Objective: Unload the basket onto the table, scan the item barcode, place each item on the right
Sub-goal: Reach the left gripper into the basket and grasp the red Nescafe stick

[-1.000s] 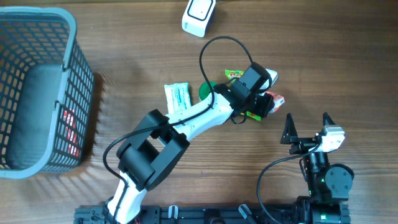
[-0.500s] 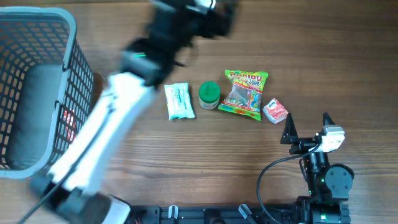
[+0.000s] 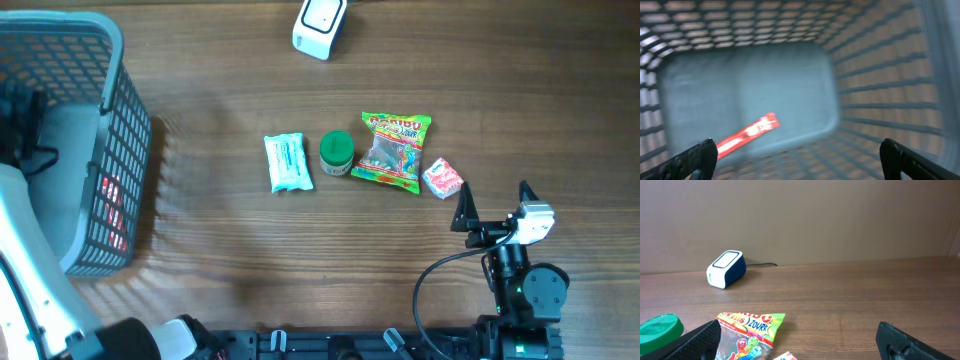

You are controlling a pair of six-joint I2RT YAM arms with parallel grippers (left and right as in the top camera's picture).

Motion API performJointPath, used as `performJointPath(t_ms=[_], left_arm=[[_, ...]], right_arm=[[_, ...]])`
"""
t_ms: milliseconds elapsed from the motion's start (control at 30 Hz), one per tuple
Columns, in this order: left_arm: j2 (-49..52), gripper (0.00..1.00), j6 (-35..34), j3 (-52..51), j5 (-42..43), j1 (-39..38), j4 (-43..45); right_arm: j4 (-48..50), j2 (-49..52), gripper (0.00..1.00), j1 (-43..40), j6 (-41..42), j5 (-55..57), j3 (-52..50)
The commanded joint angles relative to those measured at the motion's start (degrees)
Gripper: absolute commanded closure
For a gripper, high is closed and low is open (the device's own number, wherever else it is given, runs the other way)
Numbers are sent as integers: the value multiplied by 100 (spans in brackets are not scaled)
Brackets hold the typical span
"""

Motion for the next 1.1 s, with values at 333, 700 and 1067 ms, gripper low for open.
performJointPath(t_ms=[333,700,1067], left_arm=[[1366,0,1847,-2673,232,142,876],[2341,1,1893,-2761,234,142,1178],[2426,96,1775,-2546,236,146,1064]], right_arm=[[26,-31,1,13,-7,35,-7],[26,-31,0,13,-9,35,-7],[26,-31,0,13,-4,35,-7]])
